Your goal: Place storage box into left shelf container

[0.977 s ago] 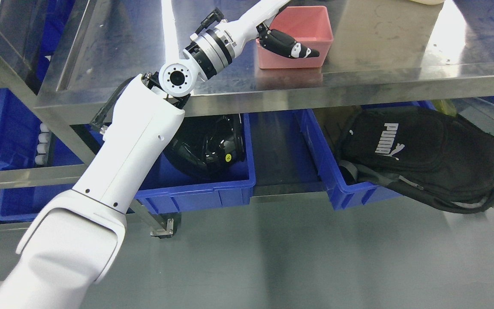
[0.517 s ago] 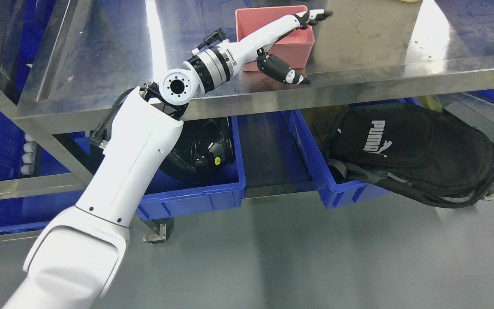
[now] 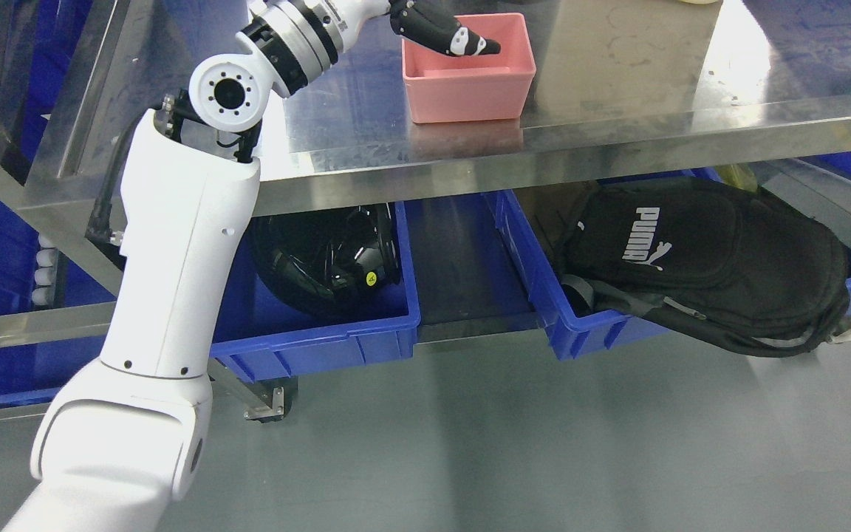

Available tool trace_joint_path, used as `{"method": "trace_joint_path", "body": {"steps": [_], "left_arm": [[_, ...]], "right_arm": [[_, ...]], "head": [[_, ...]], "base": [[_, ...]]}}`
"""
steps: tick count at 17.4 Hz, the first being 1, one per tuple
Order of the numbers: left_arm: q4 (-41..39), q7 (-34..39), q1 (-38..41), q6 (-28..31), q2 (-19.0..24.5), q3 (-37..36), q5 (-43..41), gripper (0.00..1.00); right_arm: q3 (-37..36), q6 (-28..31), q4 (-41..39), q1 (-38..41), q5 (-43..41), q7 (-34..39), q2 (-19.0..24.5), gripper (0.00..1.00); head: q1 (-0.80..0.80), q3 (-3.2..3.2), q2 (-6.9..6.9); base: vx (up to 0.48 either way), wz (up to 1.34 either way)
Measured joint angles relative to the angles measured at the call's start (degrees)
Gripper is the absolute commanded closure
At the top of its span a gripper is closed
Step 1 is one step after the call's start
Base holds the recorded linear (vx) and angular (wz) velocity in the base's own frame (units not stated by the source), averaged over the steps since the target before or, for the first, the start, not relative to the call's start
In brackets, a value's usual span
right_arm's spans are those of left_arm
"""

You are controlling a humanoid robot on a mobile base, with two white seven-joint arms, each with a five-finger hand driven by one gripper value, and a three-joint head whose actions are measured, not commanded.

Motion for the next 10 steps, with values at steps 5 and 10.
{"method": "trace_joint_path", "body": {"steps": [5, 10], "left_arm": [[-1.7, -8.6, 0.6, 4.1, 0.0, 2.1, -5.9, 0.04], [0.2, -9.7, 0.6, 4.7, 0.0, 2.0, -10.2, 0.04]], "right_arm": [[0.0, 0.0, 0.0, 0.0, 0.0, 0.0, 0.0, 0.0], [0.0, 0.2, 0.0, 0.0, 0.0, 0.0, 0.0, 0.0]], "head": [[0.0, 0.0, 0.0], [0.0, 0.0, -0.01]], "base": [[0.001, 0.01], [0.0, 0.0]]}}
